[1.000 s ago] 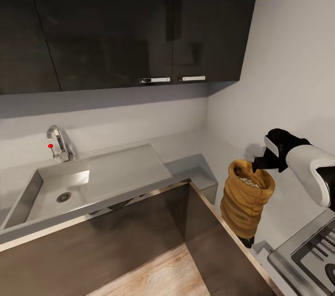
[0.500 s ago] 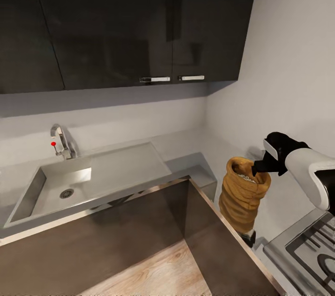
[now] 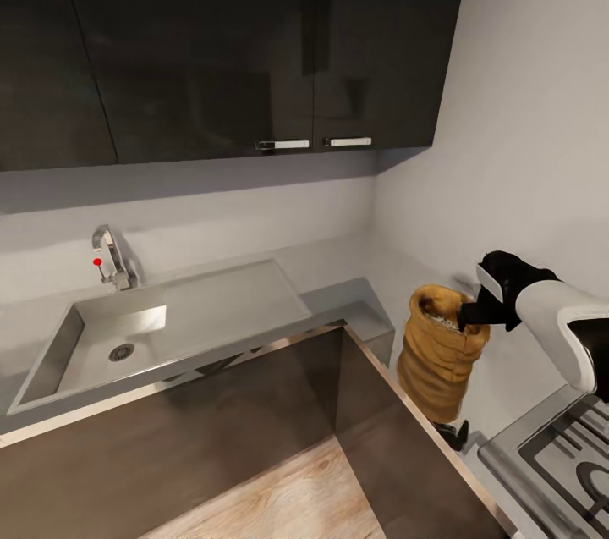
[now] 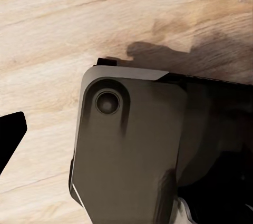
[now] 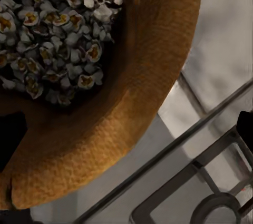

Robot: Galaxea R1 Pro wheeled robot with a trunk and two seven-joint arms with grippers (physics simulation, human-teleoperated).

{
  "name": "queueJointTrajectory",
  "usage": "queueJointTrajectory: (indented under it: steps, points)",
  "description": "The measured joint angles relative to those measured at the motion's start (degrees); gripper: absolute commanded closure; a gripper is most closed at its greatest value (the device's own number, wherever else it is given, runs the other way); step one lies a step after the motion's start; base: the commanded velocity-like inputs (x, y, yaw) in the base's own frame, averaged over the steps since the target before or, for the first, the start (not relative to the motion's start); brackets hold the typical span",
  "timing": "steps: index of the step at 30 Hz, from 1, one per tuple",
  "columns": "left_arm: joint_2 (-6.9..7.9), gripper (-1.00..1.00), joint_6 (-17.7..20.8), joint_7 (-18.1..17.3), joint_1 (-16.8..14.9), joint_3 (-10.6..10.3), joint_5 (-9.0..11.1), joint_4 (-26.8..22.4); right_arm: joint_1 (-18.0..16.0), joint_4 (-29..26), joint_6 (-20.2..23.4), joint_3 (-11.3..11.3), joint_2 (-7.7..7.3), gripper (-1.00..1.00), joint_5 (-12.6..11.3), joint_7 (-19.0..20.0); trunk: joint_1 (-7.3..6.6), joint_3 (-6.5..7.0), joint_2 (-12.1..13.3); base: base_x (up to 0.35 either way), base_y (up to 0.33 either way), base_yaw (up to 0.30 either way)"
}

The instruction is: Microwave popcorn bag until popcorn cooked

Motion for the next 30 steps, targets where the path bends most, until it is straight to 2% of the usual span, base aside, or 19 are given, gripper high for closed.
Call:
queueJointTrajectory:
  steps: [3,7,16,17,23,30]
  points:
    - [0.01,-1.00,0.0,0.0,0.0,0.0,0.0,0.0,1.9,-0.7,0.0,-0.1,0.02,-1.00,0.0,0.0,0.00,0.00,0.0,0.000,0.000,0.000]
    - [0.02,-1.00,0.0,0.0,0.0,0.0,0.0,0.0,5.4,-5.2,0.0,-0.2,0.04,-1.00,0.0,0.0,0.00,0.00,0.0,0.000,0.000,0.000]
    - [0.02,-1.00,0.0,0.0,0.0,0.0,0.0,0.0,6.0,-6.7,-0.6,-0.2,0.00,-1.00,0.0,0.0,0.00,0.00,0.0,0.000,0.000,0.000]
    - [0.02,-1.00,0.0,0.0,0.0,0.0,0.0,0.0,6.1,-6.7,-0.7,-0.2,-0.02,1.00,0.0,0.0,0.00,0.00,0.0,0.000,0.000,0.000]
    - [0.02,-1.00,0.0,0.0,0.0,0.0,0.0,0.0,6.0,-6.8,-0.9,0.0,0.10,1.00,0.7,0.0,-0.01,0.02,0.0,0.000,0.000,0.000]
    - [0.10,-1.00,0.0,0.0,0.0,0.0,0.0,0.0,6.1,-6.8,-0.9,-0.1,0.13,1.00,0.4,0.1,0.00,0.01,0.0,0.000,0.000,0.000]
